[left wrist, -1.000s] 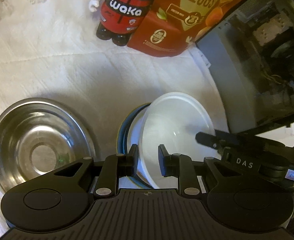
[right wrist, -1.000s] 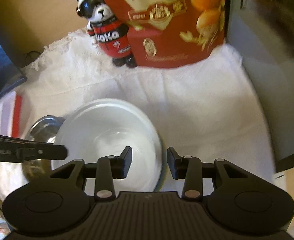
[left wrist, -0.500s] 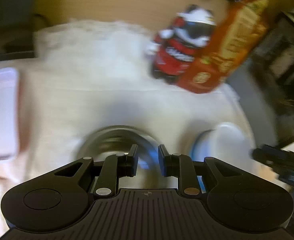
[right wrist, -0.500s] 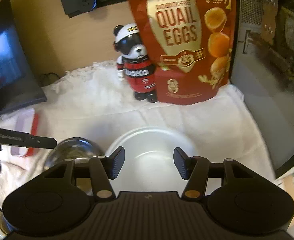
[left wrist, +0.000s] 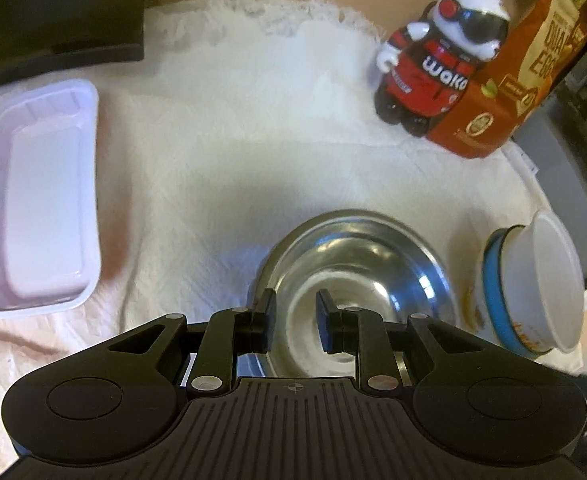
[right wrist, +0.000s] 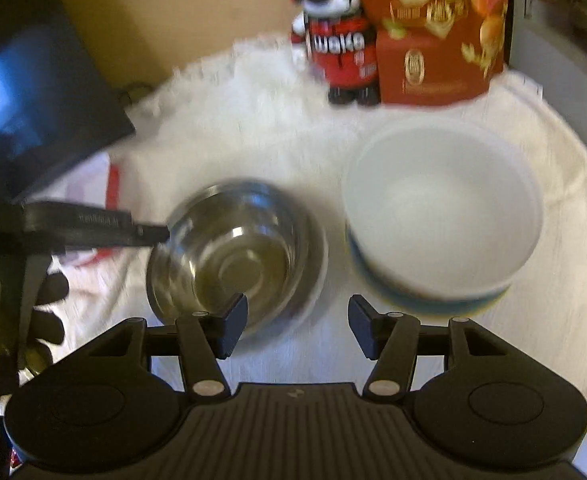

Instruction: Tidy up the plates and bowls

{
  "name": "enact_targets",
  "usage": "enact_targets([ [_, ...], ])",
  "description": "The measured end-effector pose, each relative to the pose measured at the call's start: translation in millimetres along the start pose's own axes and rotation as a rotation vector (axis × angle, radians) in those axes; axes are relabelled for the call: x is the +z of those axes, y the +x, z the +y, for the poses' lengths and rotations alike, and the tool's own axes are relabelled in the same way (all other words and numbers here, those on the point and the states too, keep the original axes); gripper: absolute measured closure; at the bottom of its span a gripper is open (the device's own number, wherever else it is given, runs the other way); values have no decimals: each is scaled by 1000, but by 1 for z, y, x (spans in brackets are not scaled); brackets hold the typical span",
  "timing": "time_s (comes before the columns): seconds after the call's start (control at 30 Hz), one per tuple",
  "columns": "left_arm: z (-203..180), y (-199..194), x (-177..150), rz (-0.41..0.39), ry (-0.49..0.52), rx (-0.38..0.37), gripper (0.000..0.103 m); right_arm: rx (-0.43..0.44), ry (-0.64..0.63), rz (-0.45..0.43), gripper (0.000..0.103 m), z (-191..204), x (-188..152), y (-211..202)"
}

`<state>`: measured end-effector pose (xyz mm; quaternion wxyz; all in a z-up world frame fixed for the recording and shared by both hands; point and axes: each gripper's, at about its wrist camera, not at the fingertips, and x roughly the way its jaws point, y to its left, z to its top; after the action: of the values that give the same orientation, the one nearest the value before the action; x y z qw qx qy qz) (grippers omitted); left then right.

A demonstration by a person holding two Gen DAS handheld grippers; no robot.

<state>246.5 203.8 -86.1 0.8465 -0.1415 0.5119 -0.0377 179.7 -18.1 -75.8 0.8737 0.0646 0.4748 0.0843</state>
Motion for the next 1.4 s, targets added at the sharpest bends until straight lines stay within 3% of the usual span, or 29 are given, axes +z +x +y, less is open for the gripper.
enact_targets([
  [0.17,-2,2,-2,-25,34,31,78,-10,49,-7,47,5,-2,20],
  [0.47,10,-10,-1,-50,30,15,78,-12,132,19,47,7,-1,48],
  [0.6,22,-2,2,-20,5,21,78,-2,158,45,47,7,-3,62],
  [0.77,34,22,5,62,-84,-74,78,30,202,70,47,5,-6,80],
  [0.87,37,27,6,49,-108,-65,77,50,203,81,47,7,-7,89],
  [1.0,38,34,5,46,-99,-46,67,60,180,95,45,14,-7,98],
  [1.23,39,53,6,104,-103,-83,71,56,162,114,43,17,-5,101],
  [1.4,33,52,8,88,-78,-23,71,76,151,107,43,23,-1,97],
])
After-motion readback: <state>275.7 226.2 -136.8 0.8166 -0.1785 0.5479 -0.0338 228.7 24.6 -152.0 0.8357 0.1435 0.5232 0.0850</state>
